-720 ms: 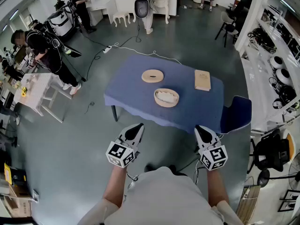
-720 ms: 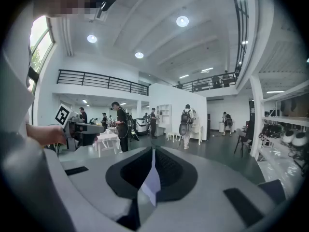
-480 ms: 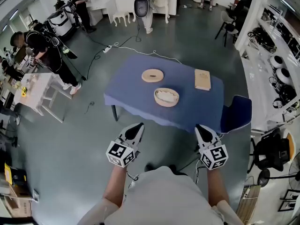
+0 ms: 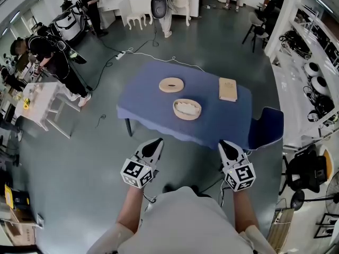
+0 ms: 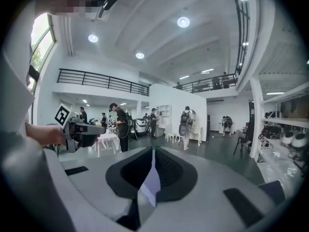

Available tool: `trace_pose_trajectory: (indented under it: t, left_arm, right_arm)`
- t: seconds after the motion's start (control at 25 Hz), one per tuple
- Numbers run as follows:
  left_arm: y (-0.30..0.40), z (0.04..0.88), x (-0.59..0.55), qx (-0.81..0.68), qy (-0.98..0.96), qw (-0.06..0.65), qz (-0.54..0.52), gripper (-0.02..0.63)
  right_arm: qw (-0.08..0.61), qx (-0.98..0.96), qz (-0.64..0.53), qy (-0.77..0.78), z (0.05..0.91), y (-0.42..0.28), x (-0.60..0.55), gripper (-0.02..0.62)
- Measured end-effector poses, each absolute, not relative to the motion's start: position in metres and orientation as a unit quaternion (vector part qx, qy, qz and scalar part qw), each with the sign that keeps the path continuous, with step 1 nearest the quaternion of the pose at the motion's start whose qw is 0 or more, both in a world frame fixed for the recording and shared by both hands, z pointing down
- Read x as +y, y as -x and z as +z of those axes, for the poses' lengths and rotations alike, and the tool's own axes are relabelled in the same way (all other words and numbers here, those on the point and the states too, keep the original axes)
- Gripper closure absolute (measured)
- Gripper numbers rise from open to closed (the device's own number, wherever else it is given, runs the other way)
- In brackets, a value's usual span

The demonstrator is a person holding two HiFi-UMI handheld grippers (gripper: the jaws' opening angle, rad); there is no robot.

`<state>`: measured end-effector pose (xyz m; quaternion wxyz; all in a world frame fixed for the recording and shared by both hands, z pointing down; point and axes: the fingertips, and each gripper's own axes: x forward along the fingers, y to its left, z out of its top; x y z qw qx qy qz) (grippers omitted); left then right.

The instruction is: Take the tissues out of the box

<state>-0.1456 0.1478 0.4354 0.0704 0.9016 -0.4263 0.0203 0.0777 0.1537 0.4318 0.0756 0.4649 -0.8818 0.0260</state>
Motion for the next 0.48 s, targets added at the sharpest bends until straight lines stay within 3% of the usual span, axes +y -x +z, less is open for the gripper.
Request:
trace_pose_trajectory:
  t: [0.32,0.48]
  left_arm:
    - [0.150,0.441,0.145,-0.427,-0.901,0.076,0.020,0.595]
    - [0.152,0.444,0.144,-0.425,-0.901,0.078,0.020,0.537]
  right_arm:
    - [0.061,-0.878,0.047,-0.473,0.435,-0.079,0.149,0.552]
    - [0.064,-0.874,0.055,-0.479,0.440,-0.078,0.148,0.552]
